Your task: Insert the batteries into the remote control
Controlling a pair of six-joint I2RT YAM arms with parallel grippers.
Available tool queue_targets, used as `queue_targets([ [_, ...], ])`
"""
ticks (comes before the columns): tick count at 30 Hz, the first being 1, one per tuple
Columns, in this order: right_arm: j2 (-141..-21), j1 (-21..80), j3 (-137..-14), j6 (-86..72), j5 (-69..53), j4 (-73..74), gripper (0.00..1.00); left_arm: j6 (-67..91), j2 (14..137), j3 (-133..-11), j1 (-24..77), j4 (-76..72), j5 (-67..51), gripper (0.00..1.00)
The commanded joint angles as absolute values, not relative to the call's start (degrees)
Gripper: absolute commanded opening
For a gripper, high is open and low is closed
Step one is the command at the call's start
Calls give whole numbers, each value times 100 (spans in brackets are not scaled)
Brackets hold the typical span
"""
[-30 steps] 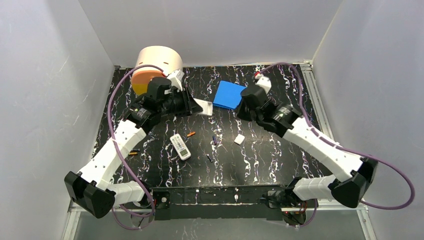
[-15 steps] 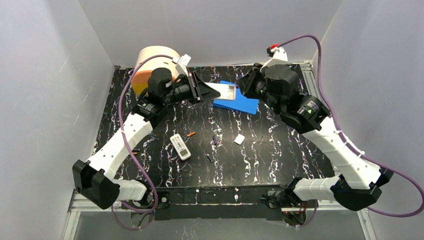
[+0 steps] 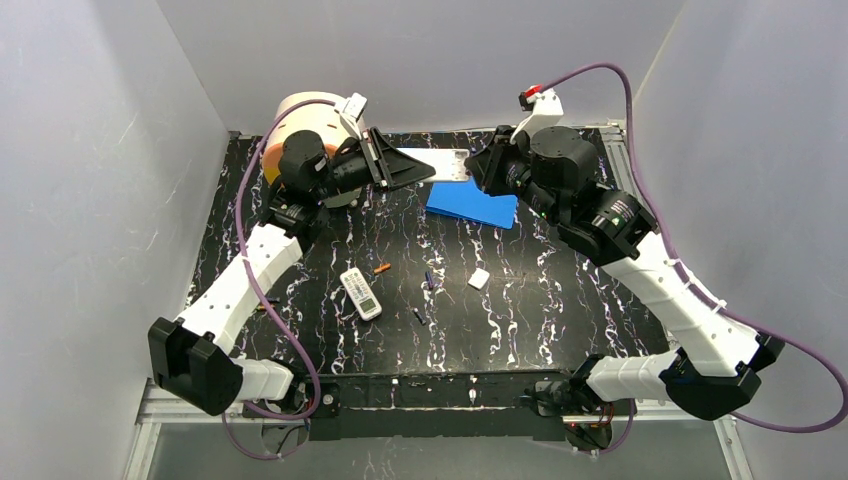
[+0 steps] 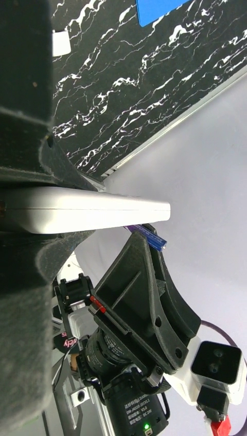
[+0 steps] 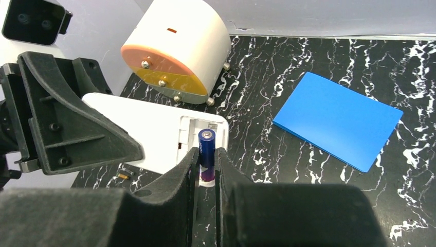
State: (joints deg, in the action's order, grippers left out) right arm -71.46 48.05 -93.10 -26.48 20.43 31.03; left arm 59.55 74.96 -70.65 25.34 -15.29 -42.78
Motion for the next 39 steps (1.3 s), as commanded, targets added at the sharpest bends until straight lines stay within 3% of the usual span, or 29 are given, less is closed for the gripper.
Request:
queue_targets([
  [1, -7221, 4794, -9392, -2471, 1796, 2642, 22, 6332, 7404, -6951, 2511, -2290, -4674, 0],
  [16, -7277, 4793, -9123, -2371, 1666, 2378, 24, 7219, 7335, -6635, 2450, -2928, -4447, 0],
  [35, -7289, 4799, -9013, -2414, 2148, 2277, 34, 7962, 7451, -6544, 2417, -3645, -4387, 0],
  [39, -7269, 4798, -8965, -2457, 2257, 2146, 42, 7951, 7462, -6539, 2419, -3646, -4408, 0],
])
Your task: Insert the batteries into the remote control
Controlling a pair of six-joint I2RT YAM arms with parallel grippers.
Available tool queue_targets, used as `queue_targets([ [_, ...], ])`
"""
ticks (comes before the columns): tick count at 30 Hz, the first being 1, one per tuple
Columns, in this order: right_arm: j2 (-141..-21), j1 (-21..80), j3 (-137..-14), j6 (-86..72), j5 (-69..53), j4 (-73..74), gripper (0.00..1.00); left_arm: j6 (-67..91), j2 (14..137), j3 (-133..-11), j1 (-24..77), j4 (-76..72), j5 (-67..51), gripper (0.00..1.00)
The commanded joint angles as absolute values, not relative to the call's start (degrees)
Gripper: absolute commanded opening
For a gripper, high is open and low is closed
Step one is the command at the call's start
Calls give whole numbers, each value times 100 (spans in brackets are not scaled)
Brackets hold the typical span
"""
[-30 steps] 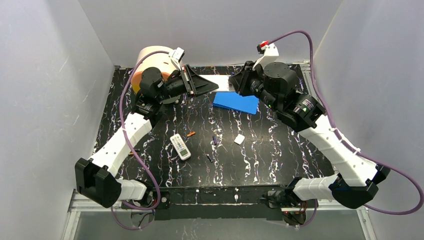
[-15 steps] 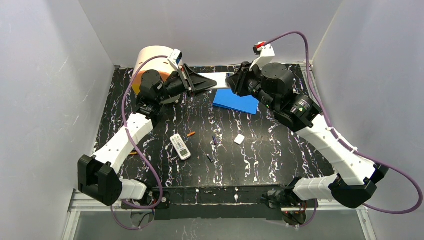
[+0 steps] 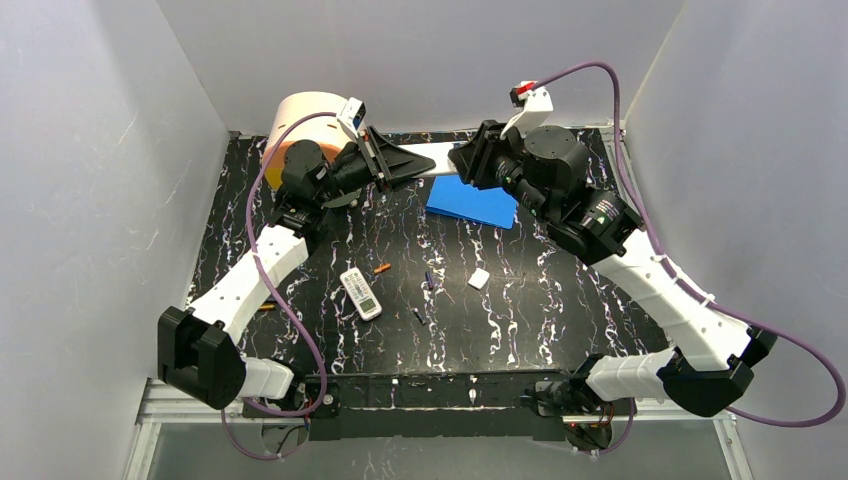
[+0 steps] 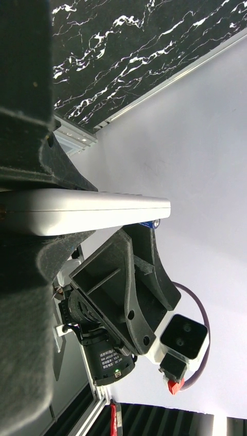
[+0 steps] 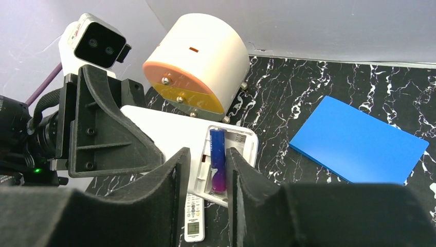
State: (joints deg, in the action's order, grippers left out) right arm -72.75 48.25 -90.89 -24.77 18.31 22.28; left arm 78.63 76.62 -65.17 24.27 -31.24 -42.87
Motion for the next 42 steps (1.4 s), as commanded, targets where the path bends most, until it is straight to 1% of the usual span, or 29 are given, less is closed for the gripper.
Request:
queue_targets([
  [1, -7269, 4791, -8971, -2467, 2259, 2104, 43, 7950, 7462, -6539, 2417, -3645, -4405, 0],
  [4, -7284, 4792, -9055, -2502, 2305, 2068, 46, 7946, 7458, -6527, 2424, -3646, -4401, 0],
  [14, -7206, 4799, -9153, -2778, 2321, 1993, 46, 7931, 7431, -6533, 2421, -3660, -4387, 0],
  [16, -7137, 4797, -9182, -2931, 2276, 1909, 50, 7921, 7416, -6492, 2421, -3711, -4364, 0],
  [20, -6957, 4796, -9085, -3411, 2126, 1564, 65, 7902, 7412, -6452, 2422, -3798, -4296, 0],
  [25, -6724, 4796, -8854, -4087, 2098, 1121, 74, 7820, 7405, -6431, 2424, -3967, -4236, 0],
  [27, -6521, 4795, -8536, -4495, 2292, 970, 79, 7792, 7376, -6389, 2417, -4064, -4147, 0],
  [30, -6158, 4799, -7829, -5326, 2677, 572, 92, 7849, 7378, -6401, 2419, -4212, -4065, 0],
  [33, -5917, 4793, -7133, -6170, 2801, 101, 98, 7986, 7391, -6398, 2425, -4415, -4029, 0],
  [36, -5885, 4796, -6730, -6620, 2549, -615, 99, 8069, 7400, -6396, 2424, -4539, -4037, 0],
  [42, -6114, 4792, -6638, -6928, 2191, -1624, 99, 8131, 7383, -6288, 2418, -4639, -4043, 0],
])
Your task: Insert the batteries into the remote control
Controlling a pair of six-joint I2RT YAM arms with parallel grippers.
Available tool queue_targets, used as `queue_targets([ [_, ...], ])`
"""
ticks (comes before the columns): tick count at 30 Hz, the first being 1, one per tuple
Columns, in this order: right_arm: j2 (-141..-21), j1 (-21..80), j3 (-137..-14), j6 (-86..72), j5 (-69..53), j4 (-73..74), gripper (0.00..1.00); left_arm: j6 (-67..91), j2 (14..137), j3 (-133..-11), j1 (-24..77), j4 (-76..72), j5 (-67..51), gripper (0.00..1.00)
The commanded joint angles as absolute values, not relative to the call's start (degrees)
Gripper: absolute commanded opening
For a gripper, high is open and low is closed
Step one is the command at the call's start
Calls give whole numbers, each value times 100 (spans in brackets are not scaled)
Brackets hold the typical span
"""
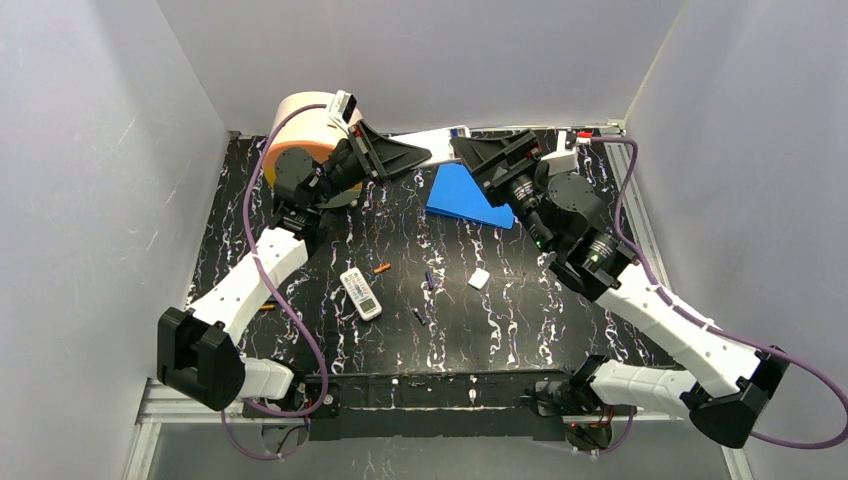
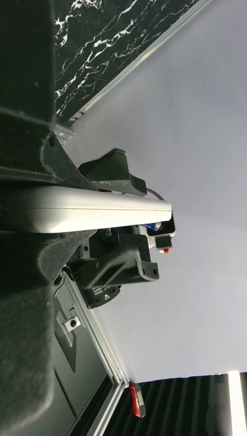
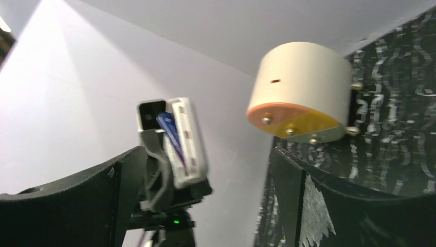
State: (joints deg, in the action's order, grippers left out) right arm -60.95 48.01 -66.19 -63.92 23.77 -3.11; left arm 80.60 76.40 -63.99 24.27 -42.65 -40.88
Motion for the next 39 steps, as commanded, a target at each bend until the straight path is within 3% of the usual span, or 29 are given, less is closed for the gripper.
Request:
queue_targets([
  [1, -6148, 4792, -6636, -6974, 2151, -1718, 99, 8143, 7383, -6278, 2422, -4653, -4043, 0],
  [10, -6493, 4782, -6788, -7423, 2026, -1875, 96, 8098, 7306, -6159, 2422, -4718, -4087, 0],
  [28, -6693, 4494, -6829, -8168, 1641, -1865, 49, 7871, 7237, -5813, 2418, -5036, -4236, 0],
  [39, -6730, 4467, -6814, -8156, 1577, -1868, 39, 7999, 7250, -5822, 2417, -5036, -4165, 0],
])
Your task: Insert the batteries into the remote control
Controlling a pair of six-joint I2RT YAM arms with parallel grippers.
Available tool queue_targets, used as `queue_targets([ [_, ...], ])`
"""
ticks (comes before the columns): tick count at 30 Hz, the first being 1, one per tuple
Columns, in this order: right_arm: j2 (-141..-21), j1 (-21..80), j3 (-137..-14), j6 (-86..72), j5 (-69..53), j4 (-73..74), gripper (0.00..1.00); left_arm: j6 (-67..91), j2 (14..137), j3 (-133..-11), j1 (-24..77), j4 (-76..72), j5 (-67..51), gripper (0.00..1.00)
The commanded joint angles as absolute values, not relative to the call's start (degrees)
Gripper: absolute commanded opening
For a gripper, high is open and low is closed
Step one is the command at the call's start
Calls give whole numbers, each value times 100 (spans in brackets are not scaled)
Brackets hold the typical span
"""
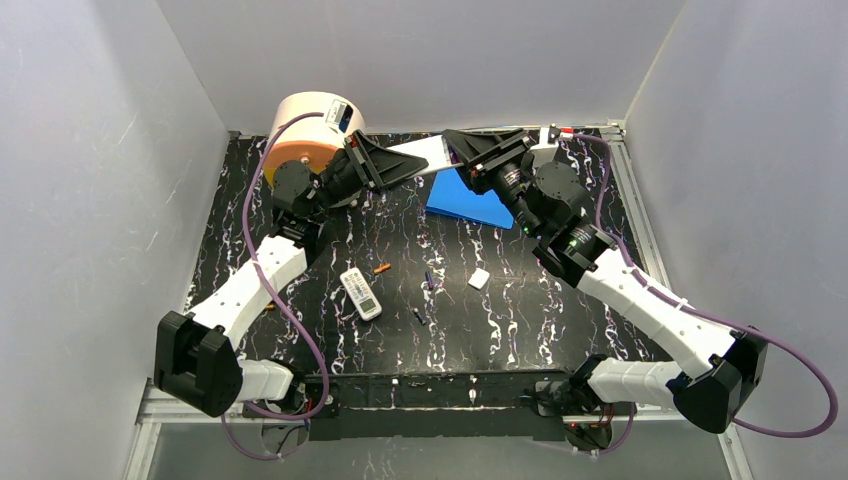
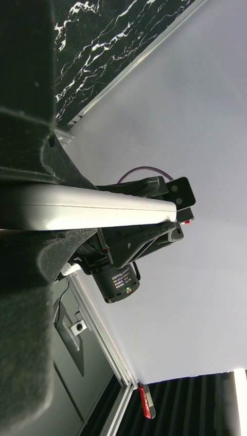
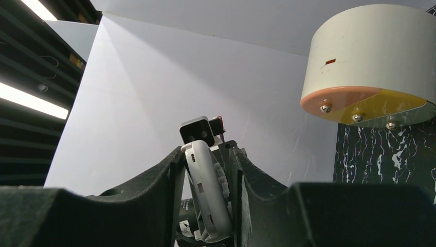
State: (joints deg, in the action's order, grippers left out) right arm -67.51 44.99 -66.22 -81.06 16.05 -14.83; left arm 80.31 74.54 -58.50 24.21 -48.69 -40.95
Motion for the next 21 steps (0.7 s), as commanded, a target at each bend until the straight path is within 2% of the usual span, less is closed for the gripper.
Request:
queue_targets([
  [1, -6735, 4465, -6832, -8122, 1562, -1849, 37, 8027, 7251, -5836, 2421, -5036, -4154, 0],
  [5, -6742, 4456, -6855, -7999, 1564, -1813, 33, 8145, 7249, -5875, 2418, -5036, -4087, 0],
  [9, -6750, 4456, -6872, -7743, 1585, -1805, 24, 8385, 7274, -5941, 2426, -5036, -3995, 0],
  [13, -6761, 4455, -6919, -7421, 1629, -1728, 26, 8658, 7265, -6034, 2419, -4972, -3912, 0],
  [15, -6773, 4445, -6968, -7314, 1639, -1628, 37, 8696, 7252, -6083, 2418, -4823, -3894, 0],
  [17, -6759, 4420, -6966, -7304, 1622, -1644, 58, 8701, 7226, -6087, 2420, -4739, -3874, 0],
  [19, -6731, 4405, -6955, -7295, 1596, -1690, 72, 8720, 7216, -6053, 2423, -4657, -3848, 0],
  [21, -6688, 4376, -6917, -7259, 1578, -1790, 76, 8740, 7211, -6000, 2423, -4643, -3816, 0],
])
